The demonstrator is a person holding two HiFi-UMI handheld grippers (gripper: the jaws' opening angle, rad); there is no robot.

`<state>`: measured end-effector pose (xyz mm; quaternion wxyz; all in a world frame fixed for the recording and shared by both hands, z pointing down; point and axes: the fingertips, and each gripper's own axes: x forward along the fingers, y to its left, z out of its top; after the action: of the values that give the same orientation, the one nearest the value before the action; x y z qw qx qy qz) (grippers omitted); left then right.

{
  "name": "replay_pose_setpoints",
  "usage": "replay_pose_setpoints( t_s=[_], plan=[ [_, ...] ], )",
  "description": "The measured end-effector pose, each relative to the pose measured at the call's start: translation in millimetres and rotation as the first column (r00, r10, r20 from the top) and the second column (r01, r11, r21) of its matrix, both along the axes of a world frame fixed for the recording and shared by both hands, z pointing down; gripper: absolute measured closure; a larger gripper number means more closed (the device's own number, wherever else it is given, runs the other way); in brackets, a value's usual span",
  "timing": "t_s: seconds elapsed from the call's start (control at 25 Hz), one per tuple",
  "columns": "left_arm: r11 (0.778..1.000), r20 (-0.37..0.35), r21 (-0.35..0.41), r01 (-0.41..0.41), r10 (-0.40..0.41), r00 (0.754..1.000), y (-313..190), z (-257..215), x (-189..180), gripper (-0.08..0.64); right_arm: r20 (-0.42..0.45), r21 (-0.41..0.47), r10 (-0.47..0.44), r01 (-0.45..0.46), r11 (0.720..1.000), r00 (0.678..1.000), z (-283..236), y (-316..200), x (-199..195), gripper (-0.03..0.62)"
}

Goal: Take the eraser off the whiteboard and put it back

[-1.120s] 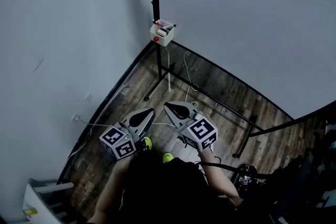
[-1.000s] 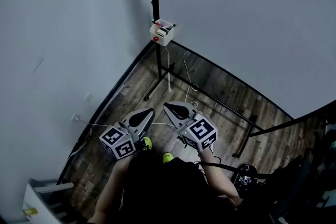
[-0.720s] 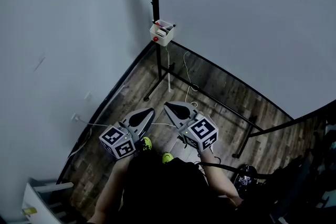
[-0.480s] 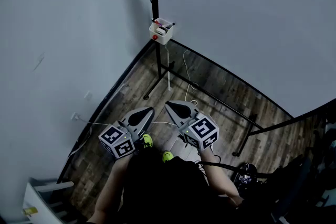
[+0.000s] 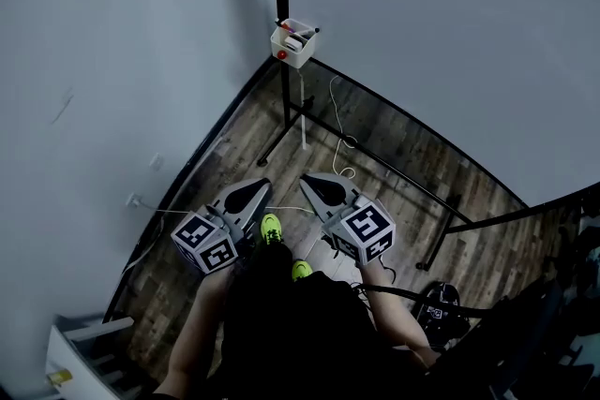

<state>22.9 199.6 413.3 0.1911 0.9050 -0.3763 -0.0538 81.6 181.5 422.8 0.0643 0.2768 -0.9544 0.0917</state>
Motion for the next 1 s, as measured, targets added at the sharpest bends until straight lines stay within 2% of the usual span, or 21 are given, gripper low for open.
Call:
replay_pose_setpoints(
  t_s=[0.6,1.0],
  plan=[
    [0.998,-0.03,-0.021,-0.06,0.06,0.998,-85,7,-19,0.548,-0.034,-0.023,0.058,-0.059,0.998,0.998,10,-73,-27,0.578],
    [0.994,-0.032,-0.02,-0.105,0.104,0.994,-139,6,-46,0.548,-0.083,-0.018,0.084,-0.086,0.996,0.993,11,-128,-60,0.578]
  ],
)
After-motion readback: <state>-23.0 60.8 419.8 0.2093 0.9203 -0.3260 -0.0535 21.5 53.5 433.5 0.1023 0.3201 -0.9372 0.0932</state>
